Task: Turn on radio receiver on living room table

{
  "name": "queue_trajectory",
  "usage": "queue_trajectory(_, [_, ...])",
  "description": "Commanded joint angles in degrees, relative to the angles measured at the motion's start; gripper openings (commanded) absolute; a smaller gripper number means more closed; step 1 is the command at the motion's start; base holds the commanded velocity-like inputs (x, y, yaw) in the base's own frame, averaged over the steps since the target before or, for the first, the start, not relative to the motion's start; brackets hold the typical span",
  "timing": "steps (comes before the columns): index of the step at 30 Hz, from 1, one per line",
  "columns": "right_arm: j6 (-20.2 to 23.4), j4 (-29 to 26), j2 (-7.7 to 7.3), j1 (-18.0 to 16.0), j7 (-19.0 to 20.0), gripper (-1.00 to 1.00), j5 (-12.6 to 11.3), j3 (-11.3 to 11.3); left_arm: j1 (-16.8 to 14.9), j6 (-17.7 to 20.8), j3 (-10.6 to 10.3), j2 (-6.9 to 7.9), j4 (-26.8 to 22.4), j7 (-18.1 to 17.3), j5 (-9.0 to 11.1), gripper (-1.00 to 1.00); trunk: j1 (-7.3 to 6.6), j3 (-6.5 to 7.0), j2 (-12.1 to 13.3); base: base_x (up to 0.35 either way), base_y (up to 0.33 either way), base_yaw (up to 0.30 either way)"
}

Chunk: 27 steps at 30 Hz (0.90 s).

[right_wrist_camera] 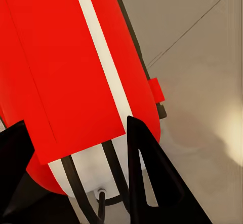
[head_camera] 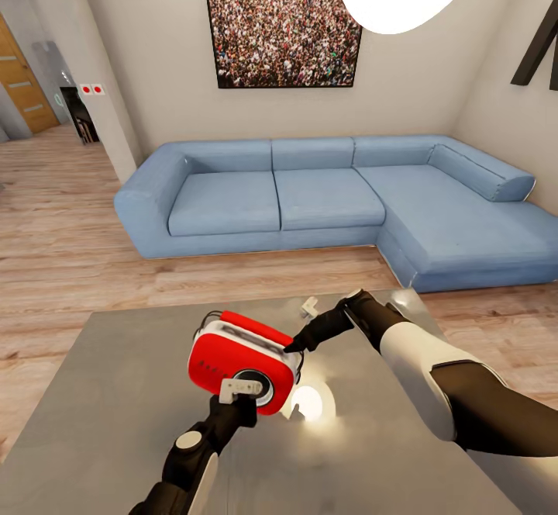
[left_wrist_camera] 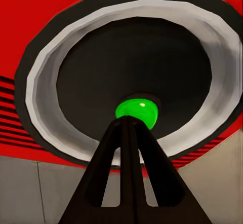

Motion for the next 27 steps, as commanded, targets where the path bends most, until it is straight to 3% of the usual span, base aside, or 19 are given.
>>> queue_trajectory(1, [0.1, 0.0, 0.01, 0.0, -0.2, -1.00, -0.3, -0.5, 0.0, 0.1, 0.0, 0.00, 0.0, -0.1, 0.1, -1.00, 0.00, 0.00, 0.0, 0.000, 0.000, 0.000])
queue_trajectory(6, [0.1, 0.0, -0.22, 0.0, -3.2, -1.00, -0.3, -0.5, 0.0, 0.2, 0.4, 0.00, 0.0, -0.3, 0.0, -1.00, 0.00, 0.00, 0.0, 0.000, 0.000, 0.000])
queue_trajectory(11, [0.1, 0.0, -0.25, 0.0, -9.5, -1.00, -0.3, -0.5, 0.1, 0.1, 1.2, 0.00, 0.0, 0.0, 0.3, -1.00, 0.00, 0.00, 0.0, 0.000, 0.000, 0.000])
queue_trajectory(13, [0.1, 0.0, -0.25, 0.0, -11.6, -1.00, -0.3, -0.5, 0.1, 0.1, 4.0, 0.00, 0.4, 0.3, 0.3, -1.00, 0.00, 0.00, 0.0, 0.000, 0.000, 0.000])
queue_trajectory(15, [0.2, 0.0, -0.25, 0.0, -12.9, -1.00, -0.3, -1.0, 0.2, 0.0, 8.7, 0.00, 1.7, 0.4, 0.3, -1.00, 0.00, 0.00, 0.0, 0.000, 0.000, 0.000])
queue_trajectory(20, [0.2, 0.0, -0.18, 0.0, -16.4, -1.00, -0.3, -4.1, 0.2, -0.4, 16.7, 0.00, 5.6, 0.6, 0.3, -1.00, 0.00, 0.00, 0.0, 0.000, 0.000, 0.000])
queue_trajectory(21, [0.2, 0.0, -0.10, 0.0, -17.4, -1.00, -0.3, -4.5, 0.2, -0.4, 19.2, 0.00, 6.8, 0.6, 0.3, -1.00, 0.00, 0.00, 0.0, 0.000, 0.000, 0.000])
queue_trajectory(23, [0.2, 0.0, -0.06, 0.0, -18.1, -1.00, -0.3, -4.7, 0.2, -0.4, 21.6, 0.00, 7.6, 0.7, 0.2, -1.00, 0.00, 0.00, 0.0, 0.000, 0.000, 0.000])
queue_trajectory(27, [0.3, 0.9, -0.03, 0.0, -20.1, -1.00, -0.4, -4.9, 0.2, -0.5, 28.6, 0.00, 10.6, 0.7, 0.0, -1.00, 0.00, 0.00, 0.0, 0.000, 0.000, 0.000])
